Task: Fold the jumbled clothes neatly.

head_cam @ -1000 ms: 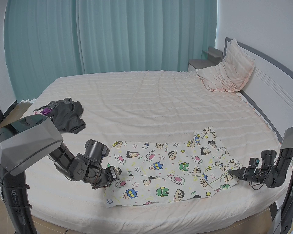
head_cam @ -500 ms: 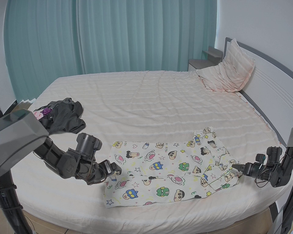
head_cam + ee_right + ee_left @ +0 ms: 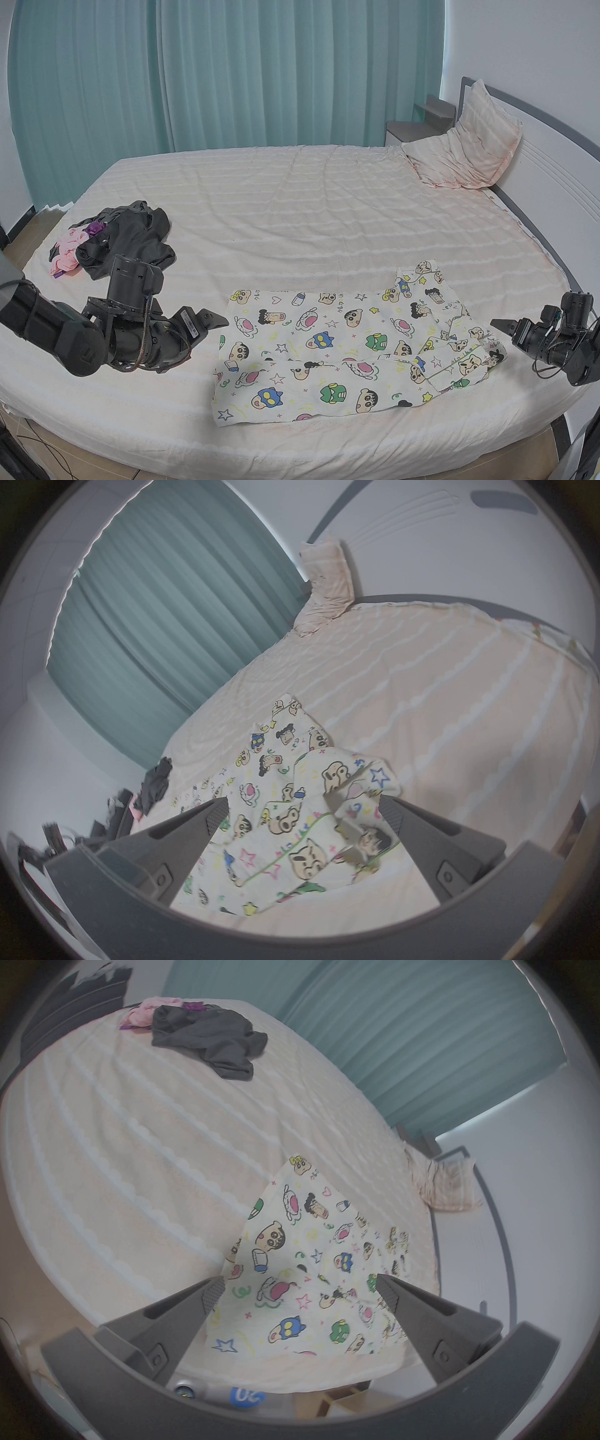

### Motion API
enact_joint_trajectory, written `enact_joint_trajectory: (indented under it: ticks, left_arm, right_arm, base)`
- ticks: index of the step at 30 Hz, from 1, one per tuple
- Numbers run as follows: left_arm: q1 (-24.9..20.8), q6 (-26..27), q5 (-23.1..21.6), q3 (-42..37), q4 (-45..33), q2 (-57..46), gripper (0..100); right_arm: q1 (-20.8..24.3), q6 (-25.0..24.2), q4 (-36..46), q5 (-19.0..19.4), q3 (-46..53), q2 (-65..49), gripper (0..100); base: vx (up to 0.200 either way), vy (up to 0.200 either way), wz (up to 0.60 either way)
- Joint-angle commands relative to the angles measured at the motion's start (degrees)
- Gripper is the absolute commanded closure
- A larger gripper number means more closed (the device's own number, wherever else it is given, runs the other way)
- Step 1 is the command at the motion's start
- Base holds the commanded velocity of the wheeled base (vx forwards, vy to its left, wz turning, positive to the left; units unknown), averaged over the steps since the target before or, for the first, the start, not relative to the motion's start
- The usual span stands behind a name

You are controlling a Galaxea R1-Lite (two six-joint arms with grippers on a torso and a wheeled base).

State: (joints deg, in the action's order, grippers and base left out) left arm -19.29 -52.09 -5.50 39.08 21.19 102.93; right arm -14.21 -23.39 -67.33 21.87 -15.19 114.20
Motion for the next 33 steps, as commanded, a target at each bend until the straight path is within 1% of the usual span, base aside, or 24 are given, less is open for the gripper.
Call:
enact_joint_trajectory:
  ticks: [1, 3, 4, 5, 6, 7, 8, 9, 10, 11, 12, 15, 19, 22, 24, 28, 33]
  left_arm:
    - [0.04, -2.93, -0.13, -3.84, 3.51, -2.99, 0]
    - [0.04, -3.1, -0.21, -4.72, 4.3, -2.99, 0]
    - [-0.05, -3.46, -0.04, -5.6, 5.0, -2.73, 0]
    - [-0.05, -3.54, -0.04, -6.04, 5.53, -2.64, 0]
    - [-0.05, -3.81, -0.13, -6.92, 6.76, -2.73, 0]
    - [-0.05, -3.81, -0.13, -6.92, 6.76, -2.73, 0]
    - [-0.05, -3.98, -0.13, -8.06, 9.57, -2.64, 0]
    - [-0.05, -3.98, -0.13, -8.58, 11.33, -2.55, 0]
    - [-0.05, -3.98, -0.04, -8.67, 11.51, -2.47, 0]
    - [0.04, -3.98, -0.13, -9.64, 13.97, -2.2, 0]
    - [0.13, -3.98, -0.21, -9.99, 14.85, -1.94, 0]
    - [0.04, -3.9, 0.4, -10.08, 15.99, -0.36, 0]
    - [0.21, -4.34, 0.49, -10.08, 15.99, 0.17, 0]
    - [0.3, -9.08, 0.05, -9.38, 16.34, 0.17, 0]
    - [0.21, -9.43, -0.3, -9.9, 17.57, 0.35, 0]
    - [0.21, -9.7, -0.3, -10.17, 19.24, 0.43, 0]
    - [0.13, -9.87, -0.39, -10.17, 19.24, 0.43, 0]
  right_arm:
    - [4.37, -6.14, -0.44, -2.27, 0.69, -1.97, 0]
    - [6.48, -10.8, -0.96, -3.68, 0.86, -2.76, 0]
    - [8.41, -15.45, -1.67, -4.73, 1.57, -3.28, 0]
    - [9.56, -18.09, -2.19, -5.35, 2.09, -3.46, 0]
    - [11.31, -21.87, -3.42, -6.4, 2.88, -3.55, 0]
    - [11.31, -21.87, -3.42, -6.4, 2.88, -3.55, 0]
    - [13.6, -26.0, -5.62, -7.37, 4.47, -2.84, 0]
    - [14.65, -27.49, -6.76, -7.63, 5.52, -2.14, 0]
    - [14.92, -27.67, -6.94, -7.63, 5.7, -1.97, 0]
    - [16.06, -28.02, -8.87, -7.81, 6.58, 0.06, 0]
    - [16.41, -27.93, -10.19, -8.16, 6.66, 0.85, 0]
    - [17.55, -28.02, -14.76, -10.0, 7.46, 1.2, 0]
    - [17.91, -27.93, -15.29, -10.18, 8.16, 0.94, 0]
    - [17.99, -28.02, -15.29, -10.27, 8.16, 0.94, 0]
    - [18.17, -28.02, -15.29, -10.27, 8.33, 0.85, 0]
    - [18.52, -28.02, -15.38, -10.36, 8.69, 0.67, 0]
    - [19.14, -27.93, -15.2, -10.97, 8.86, -0.65, 0]
  base:
    - [0.0, 0.0, 0.0]
    - [0.0, 0.0, 0.0]
    - [0.0, 0.0, 0.0]
    - [0.0, 0.0, 0.0]
    - [0.0, 0.0, 0.0]
    - [0.0, 0.0, 0.0]
    - [0.0, 0.0, 0.0]
    - [0.0, 0.0, 0.0]
    - [0.0, 0.0, 0.0]
    - [0.0, 0.0, 0.0]
    - [0.0, 0.0, 0.0]
    - [0.0, 0.0, 0.0]
    - [0.0, 0.0, 0.0]
    - [0.0, 0.0, 0.0]
    - [0.0, 0.0, 0.0]
    - [0.2, 0.0, 0.0]
    - [0.2, 0.0, 0.0]
